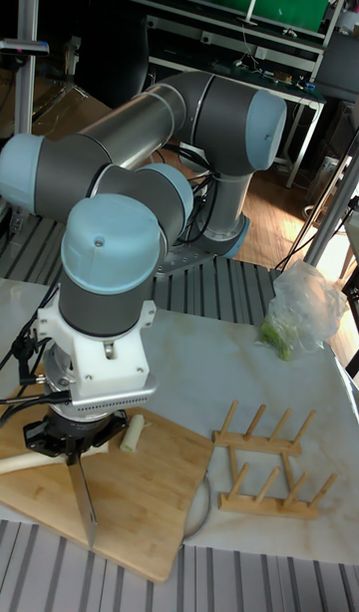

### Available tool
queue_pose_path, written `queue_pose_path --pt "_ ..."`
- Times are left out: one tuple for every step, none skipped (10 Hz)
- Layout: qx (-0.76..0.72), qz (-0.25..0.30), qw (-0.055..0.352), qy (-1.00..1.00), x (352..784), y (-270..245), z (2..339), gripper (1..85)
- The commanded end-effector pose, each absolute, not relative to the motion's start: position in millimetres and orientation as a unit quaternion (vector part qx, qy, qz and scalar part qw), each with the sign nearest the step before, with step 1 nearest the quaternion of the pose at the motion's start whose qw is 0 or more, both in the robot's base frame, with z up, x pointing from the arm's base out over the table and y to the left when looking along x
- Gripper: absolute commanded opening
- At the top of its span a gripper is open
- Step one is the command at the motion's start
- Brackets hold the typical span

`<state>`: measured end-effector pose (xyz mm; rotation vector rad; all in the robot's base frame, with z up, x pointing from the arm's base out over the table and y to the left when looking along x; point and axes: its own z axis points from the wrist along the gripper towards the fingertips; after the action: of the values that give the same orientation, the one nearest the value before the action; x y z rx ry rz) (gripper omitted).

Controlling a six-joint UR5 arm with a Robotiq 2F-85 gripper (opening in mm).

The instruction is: Chop the scallions

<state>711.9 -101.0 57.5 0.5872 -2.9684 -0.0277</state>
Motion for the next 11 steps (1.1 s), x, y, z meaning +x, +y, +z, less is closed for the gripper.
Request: queue_pose_path --pt "0.194 -0.024 0.048 -0.980 716 -94 49 1.3" --pt "0.192 -0.024 0.048 -0.980 715 -93 47 1.3" --pt "0.189 -0.021 0.047 -0.981 712 -92 44 1.3" --pt "0.189 -0.019 0.049 -0.981 711 -92 45 1.3" --pt "0.190 -0.021 0.056 -0.980 708 -92 53 1.3" --pt "0.191 -0.021 0.061 -0.979 707 -93 59 1.3" --pt "0.193 -0.022 0.062 -0.979 707 -95 60 1.3" --pt "0.193 -0.021 0.064 -0.979 707 -96 61 1.3" --pt "0.191 -0.022 0.066 -0.979 707 -98 61 1.3" --pt "0.186 -0.020 0.062 -0.980 709 -99 59 1.3" --pt "0.181 -0.020 0.060 -0.982 710 -95 56 1.3"
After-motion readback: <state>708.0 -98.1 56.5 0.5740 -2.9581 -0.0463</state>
